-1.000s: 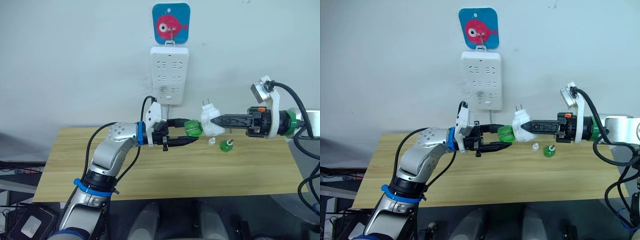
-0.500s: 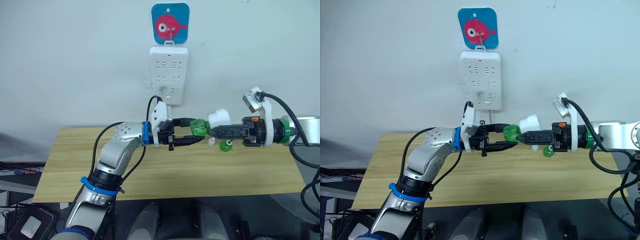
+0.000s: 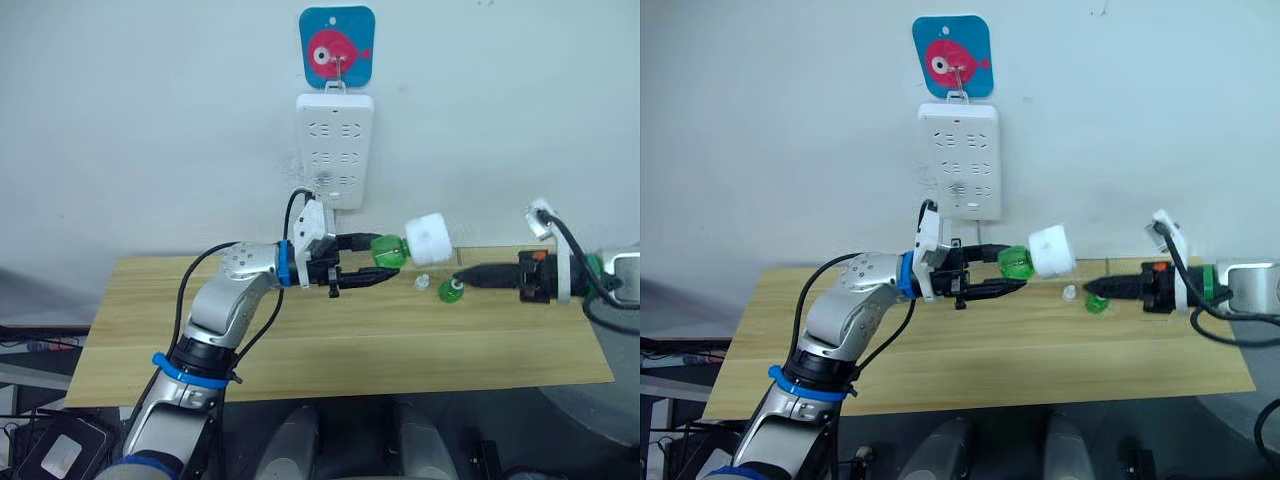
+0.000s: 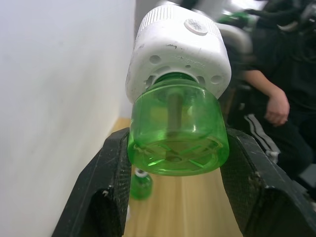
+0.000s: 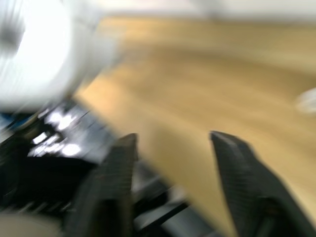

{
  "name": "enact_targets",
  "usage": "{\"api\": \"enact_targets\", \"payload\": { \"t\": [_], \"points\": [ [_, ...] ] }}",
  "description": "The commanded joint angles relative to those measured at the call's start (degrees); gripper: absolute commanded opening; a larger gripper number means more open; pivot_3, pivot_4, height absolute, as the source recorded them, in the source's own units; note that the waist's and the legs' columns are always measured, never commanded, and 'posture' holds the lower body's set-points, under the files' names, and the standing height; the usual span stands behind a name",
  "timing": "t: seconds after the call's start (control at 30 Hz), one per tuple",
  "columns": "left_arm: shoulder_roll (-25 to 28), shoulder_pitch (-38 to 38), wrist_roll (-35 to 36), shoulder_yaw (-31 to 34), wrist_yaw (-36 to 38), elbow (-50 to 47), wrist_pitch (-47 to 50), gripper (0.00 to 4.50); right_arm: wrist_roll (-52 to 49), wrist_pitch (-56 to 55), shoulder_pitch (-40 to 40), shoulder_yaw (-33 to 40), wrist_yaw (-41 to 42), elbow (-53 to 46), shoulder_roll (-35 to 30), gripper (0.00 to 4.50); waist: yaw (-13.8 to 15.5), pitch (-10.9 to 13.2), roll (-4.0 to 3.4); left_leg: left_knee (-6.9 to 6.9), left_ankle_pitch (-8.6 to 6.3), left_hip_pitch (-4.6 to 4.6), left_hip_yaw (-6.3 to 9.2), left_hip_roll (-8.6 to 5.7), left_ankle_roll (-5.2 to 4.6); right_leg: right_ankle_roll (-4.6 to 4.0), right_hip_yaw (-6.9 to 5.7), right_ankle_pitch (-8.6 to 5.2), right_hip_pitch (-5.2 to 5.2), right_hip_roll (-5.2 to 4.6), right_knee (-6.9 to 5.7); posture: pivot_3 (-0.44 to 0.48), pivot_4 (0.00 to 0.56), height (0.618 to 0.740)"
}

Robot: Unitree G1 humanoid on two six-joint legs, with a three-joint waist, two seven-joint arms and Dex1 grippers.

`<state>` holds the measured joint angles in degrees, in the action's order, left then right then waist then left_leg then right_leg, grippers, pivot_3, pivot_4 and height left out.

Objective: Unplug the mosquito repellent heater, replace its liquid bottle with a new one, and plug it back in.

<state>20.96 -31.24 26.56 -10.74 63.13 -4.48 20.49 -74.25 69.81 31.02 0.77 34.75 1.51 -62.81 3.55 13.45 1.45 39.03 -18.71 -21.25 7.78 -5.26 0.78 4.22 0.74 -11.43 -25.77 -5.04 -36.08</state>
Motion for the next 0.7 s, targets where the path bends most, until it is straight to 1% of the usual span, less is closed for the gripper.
{"api": "enact_targets", "payload": {
  "t": [0.03, 0.1, 0.13, 0.27, 0.43, 0.57, 0.7],
  "points": [
    [1.4, 0.1, 3.2, 0.4, 2.2, -5.3, 2.3, 2.22, 5.6, -2.4, 3.9, 0.0, 3.6, 2.4, 4.4, 0.84, -0.4, 0.0, 0.01, 0.0, 0.0, 0.0, 0.02, -0.01, 0.0, 0.0, 0.0, 0.0, 0.0, -0.01, 0.0, 0.097, 0.236, 0.74],
    [2.3, 0.4, 3.9, 0.3, 2.9, -6.2, 3.5, 2.22, 7.3, -1.9, 5.7, 0.2, 4.7, 3.0, 7.7, 0.07, -0.6, 0.0, 0.0, -0.01, 0.0, -0.01, 0.05, 0.02, 0.0, 0.0, 0.03, 0.0, 0.0, -0.01, 0.02, 0.098, 0.236, 0.74],
    [2.6, 0.5, 4.1, 0.2, 3.0, -6.5, 4.0, 2.22, 7.9, -1.5, 6.3, 0.4, 5.0, 3.1, 9.1, 0.03, -0.6, 0.0, 0.0, -0.04, 0.0, 0.01, 0.1, -0.02, 0.0, -0.01, 0.05, 0.0, -0.01, -0.04, 0.01, 0.098, 0.236, 0.74],
    [2.9, 0.8, 4.1, 0.2, 2.8, -7.2, 4.7, 2.22, 8.9, 0.3, 6.7, 0.6, 5.4, 1.0, 14.3, 0.03, -0.5, 0.0, 0.01, -0.02, 0.0, -0.02, 0.16, -0.04, 0.0, -0.01, 0.04, 0.01, -0.03, -0.06, 0.02, 0.105, 0.235, 0.74],
    [2.9, 0.2, 1.8, 0.7, 0.7, -5.6, 3.8, 2.22, 4.4, 6.7, 1.5, 3.2, 6.7, -7.8, 14.5, 0.03, -0.1, 0.0, 0.01, 0.01, 0.0, -0.14, 0.34, -0.06, 0.0, -0.01, -0.08, 0.01, -0.06, -0.08, 0.05, 0.119, 0.233, 0.74],
    [2.9, 0.7, -1.6, 0.1, -0.8, -3.4, 0.7, 2.22, -3.1, 11.6, -0.3, 7.5, 4.5, -11.3, 14.9, 0.03, 0.2, 0.0, 0.0, 0.06, 0.0, -0.16, 0.36, -0.08, 0.0, -0.03, -0.08, 0.02, -0.07, -0.11, 0.04, 0.12, 0.224, 0.74],
    [2.8, 1.0, -2.4, -0.4, -0.9, -3.1, -0.2, 2.22, -11.2, 14.8, 0.7, 9.1, 3.1, -12.9, 14.2, 0.03, 0.1, 0.0, 0.0, 0.06, 0.02, -0.1, 0.25, 0.01, 0.03, -0.09, 0.0, 0.11, -0.06, -0.09, 0.02, 0.113, 0.219, 0.74]
  ]
}}
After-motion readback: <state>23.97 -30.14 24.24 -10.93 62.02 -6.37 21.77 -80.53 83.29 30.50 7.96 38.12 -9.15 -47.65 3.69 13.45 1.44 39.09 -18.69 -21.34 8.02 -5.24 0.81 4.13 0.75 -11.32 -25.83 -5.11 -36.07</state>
